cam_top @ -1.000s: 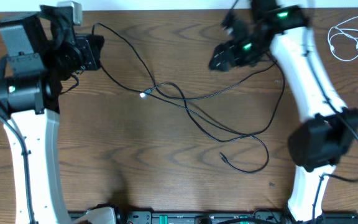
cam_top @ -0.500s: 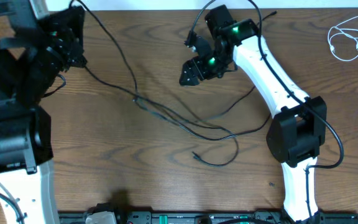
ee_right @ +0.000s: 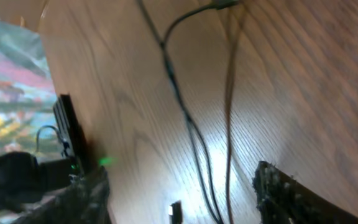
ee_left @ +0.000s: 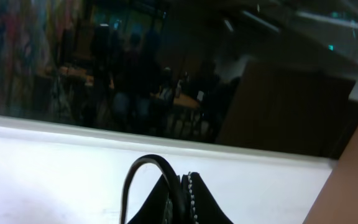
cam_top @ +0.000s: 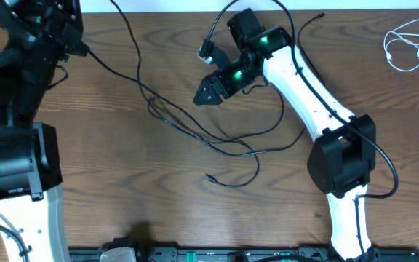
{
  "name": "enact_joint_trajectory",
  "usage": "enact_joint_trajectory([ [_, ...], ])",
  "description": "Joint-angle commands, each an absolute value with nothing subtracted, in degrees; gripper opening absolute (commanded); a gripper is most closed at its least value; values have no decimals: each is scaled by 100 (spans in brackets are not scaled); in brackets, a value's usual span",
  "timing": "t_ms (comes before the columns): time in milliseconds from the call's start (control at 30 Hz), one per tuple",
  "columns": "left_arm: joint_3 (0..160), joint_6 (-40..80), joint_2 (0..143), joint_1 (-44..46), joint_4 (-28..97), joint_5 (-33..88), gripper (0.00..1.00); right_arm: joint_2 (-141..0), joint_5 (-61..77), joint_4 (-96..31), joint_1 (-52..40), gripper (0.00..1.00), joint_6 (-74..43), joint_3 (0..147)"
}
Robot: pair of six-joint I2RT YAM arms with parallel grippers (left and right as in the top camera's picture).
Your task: Untangle cables
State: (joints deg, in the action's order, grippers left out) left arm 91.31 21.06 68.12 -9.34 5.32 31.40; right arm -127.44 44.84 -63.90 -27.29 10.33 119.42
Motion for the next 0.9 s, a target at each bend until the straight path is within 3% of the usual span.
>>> enact_joint_trajectory([
  [0,9218,2805,6823,-969,233,2808,8,-12285,4842,-6337,-2585,80,1553,12317],
  [100,9218,3500,6827,-969,-353,2757,8,-12014,4890,-6047,-2558,98,1549,12495],
  [133,9218,3760,6827,-969,-572,2757,7,-11920,4976,-5878,-2582,99,1546,12501],
  [400,9218,5391,6829,-967,-1828,2786,7,-11636,5245,-4401,-3022,99,1087,12503],
  [867,9229,5920,6849,-237,-2071,3347,7,-11751,4228,-3085,-3503,99,412,12501],
])
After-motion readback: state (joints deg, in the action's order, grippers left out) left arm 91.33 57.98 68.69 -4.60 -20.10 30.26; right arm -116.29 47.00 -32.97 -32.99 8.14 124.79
